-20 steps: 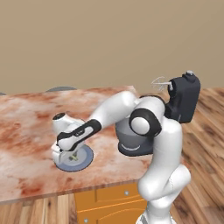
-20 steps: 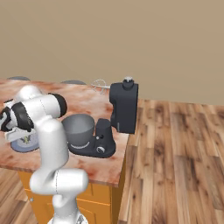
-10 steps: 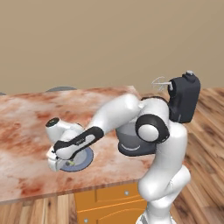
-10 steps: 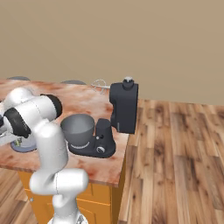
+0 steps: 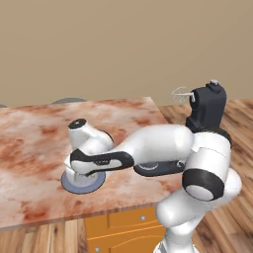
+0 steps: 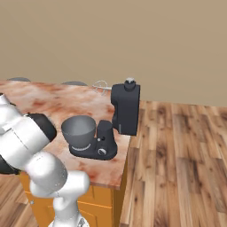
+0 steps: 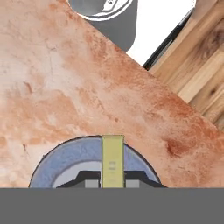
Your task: Add butter and sugar cubes to the stand mixer bowl and then turn on the stand mixer to begin making frosting.
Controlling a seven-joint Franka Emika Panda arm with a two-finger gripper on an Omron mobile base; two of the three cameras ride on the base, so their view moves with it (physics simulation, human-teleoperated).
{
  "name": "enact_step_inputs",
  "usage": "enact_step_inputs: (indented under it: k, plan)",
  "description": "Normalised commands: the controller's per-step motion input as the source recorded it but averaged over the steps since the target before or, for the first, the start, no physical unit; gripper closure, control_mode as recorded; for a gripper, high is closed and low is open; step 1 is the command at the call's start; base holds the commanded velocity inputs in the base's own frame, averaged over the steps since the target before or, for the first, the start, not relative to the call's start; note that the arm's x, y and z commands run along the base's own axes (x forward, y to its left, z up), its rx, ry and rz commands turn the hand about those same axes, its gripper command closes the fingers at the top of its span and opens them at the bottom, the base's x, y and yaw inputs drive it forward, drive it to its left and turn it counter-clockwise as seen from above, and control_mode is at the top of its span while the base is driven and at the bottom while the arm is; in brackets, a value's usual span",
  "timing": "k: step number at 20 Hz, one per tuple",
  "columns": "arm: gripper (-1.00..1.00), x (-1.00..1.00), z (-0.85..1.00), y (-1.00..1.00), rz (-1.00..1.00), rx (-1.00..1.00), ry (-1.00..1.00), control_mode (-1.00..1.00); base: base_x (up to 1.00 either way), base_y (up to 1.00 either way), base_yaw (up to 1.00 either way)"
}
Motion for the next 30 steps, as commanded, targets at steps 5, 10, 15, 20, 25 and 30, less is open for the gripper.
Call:
enact_step_inputs:
  k: [5, 10, 15, 20, 25, 30]
  plan:
    - [1.00, -0.34, 0.49, -1.00, -0.08, 0.17, 0.00, -1.00, 0.00, 0.00, 0.00]
    - [1.00, -0.27, 0.51, -0.98, -0.11, 0.15, 0.00, -1.00, 0.00, 0.00, 0.00]
    - [1.00, 0.00, 0.77, -0.67, -0.06, 0.13, 0.06, -1.00, 0.00, 0.00, 0.00]
    - [1.00, 0.01, 0.81, -0.52, -0.11, 0.10, 0.18, -1.00, 0.00, 0.00, 0.00]
    - [1.00, 0.05, 0.70, -0.51, -0.18, 0.01, 0.19, -1.00, 0.00, 0.00, 0.00]
    - [1.00, 0.26, 0.33, -0.41, -0.22, -0.01, 0.08, -1.00, 0.00, 0.00, 0.00]
